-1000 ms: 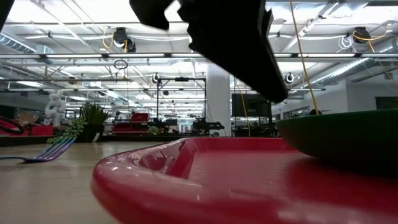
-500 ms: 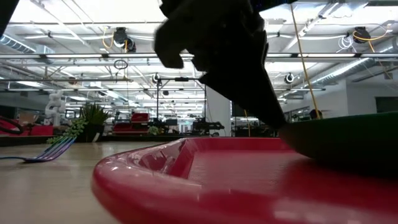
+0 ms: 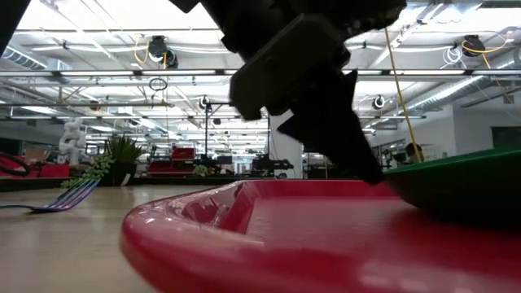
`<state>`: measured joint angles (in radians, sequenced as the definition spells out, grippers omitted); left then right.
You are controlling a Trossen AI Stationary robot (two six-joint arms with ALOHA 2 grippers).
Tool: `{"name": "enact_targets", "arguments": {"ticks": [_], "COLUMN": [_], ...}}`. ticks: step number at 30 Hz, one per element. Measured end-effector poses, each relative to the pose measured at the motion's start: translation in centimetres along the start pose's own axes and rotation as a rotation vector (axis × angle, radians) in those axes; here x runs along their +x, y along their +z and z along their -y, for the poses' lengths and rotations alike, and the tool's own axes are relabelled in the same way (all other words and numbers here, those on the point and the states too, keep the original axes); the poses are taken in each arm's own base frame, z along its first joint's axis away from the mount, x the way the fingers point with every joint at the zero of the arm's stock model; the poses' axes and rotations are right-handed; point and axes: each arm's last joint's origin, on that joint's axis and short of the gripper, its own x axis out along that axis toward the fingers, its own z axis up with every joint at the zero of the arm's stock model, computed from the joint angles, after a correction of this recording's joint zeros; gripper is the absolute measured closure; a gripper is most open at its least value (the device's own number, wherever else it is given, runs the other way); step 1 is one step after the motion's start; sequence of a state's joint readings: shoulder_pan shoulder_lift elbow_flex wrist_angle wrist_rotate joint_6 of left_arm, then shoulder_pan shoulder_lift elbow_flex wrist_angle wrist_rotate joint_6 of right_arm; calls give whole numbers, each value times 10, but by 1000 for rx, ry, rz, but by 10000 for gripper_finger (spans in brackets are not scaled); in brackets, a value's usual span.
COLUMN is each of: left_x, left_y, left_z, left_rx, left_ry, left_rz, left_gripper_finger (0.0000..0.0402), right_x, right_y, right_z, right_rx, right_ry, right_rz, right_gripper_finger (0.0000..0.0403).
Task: Pick and place plate/cup/fork/spoon on tray
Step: Put the green plate on the red tray to the bottom left of the green cup, then put the purple fork on the red tray to the left of the green plate
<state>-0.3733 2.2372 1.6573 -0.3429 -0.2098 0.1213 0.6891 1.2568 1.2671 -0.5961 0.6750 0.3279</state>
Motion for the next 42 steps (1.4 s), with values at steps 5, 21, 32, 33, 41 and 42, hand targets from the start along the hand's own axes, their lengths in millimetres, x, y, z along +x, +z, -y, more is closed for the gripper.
{"name": "enact_targets", "arguments": {"ticks": [5, 21, 32, 33, 41, 42], "left_x": [-1, -33, -46, -47, -63, -64], "left_y": [4, 43, 18, 13, -14, -14], "left_z": [1, 2, -15, -16, -17, -17], "left_rx": [-5, 30, -35, -52, -165, -179], "left_ry": [-20, -17, 126, 141, 262, 269], "left_rz": [34, 41, -302, -358, -645, -650], "left_gripper_finger": [305, 305, 305, 305, 305, 305], "right_x": [0, 0, 0, 0, -1, -1], "right_y": [0, -1, -7, -9, -13, -13], "right_z": [0, 0, 3, 3, 5, 5], "right_rx": [0, -6, 3, 4, 12, 16], "right_ry": [0, -3, -23, -28, -48, -49], "right_rz": [0, -11, -62, -75, -106, -106], "right_gripper_finger": [303, 303, 303, 303, 303, 303]}}
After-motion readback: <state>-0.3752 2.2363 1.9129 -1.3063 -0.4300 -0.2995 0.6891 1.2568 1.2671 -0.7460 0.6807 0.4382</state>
